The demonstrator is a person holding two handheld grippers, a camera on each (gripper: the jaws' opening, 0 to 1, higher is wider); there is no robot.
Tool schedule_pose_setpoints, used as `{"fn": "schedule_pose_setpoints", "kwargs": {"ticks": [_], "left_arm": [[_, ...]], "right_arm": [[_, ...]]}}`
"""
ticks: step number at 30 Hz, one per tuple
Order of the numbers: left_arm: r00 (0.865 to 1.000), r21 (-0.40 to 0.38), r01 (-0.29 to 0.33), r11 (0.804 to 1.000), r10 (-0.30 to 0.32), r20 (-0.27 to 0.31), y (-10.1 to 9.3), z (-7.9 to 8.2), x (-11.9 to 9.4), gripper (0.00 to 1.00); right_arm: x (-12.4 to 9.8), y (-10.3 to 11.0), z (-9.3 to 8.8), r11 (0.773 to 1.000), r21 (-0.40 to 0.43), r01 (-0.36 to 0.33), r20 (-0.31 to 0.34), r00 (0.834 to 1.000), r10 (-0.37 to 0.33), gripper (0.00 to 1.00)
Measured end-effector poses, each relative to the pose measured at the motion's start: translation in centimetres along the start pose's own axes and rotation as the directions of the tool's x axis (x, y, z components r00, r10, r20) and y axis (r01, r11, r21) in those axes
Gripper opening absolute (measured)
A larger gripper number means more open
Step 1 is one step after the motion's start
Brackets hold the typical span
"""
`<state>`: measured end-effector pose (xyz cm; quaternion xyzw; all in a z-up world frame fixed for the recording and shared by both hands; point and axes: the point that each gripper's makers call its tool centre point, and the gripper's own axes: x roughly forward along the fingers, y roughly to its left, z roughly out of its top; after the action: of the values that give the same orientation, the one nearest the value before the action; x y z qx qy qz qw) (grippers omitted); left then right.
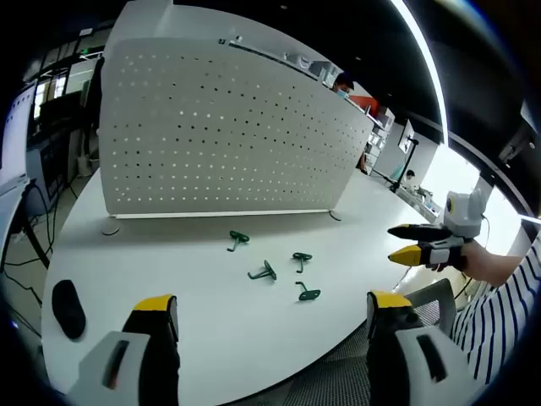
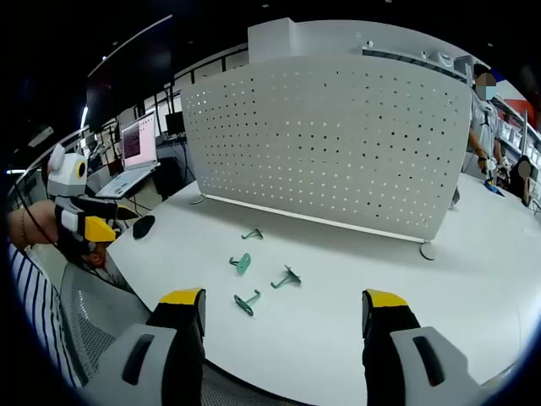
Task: Insert the hook assembly into the mounting plate slot until the hook locks in place.
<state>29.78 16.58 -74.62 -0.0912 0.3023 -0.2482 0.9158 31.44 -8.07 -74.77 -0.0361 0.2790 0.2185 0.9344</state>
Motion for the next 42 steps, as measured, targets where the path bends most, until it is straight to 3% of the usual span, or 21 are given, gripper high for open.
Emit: {"fn": "schedule_pose_setpoints", "kwargs": {"ticks": [42], "left_arm": [[1.000,-0.010,-0.017,1.000,0.017,-0.020,0.8,-0.4,-0.2,0.94]], "right_arm": [[1.0,0.9,-0.6,1.000,0.011,-0.023,-0.022,0.999,0.023,0.68]]}}
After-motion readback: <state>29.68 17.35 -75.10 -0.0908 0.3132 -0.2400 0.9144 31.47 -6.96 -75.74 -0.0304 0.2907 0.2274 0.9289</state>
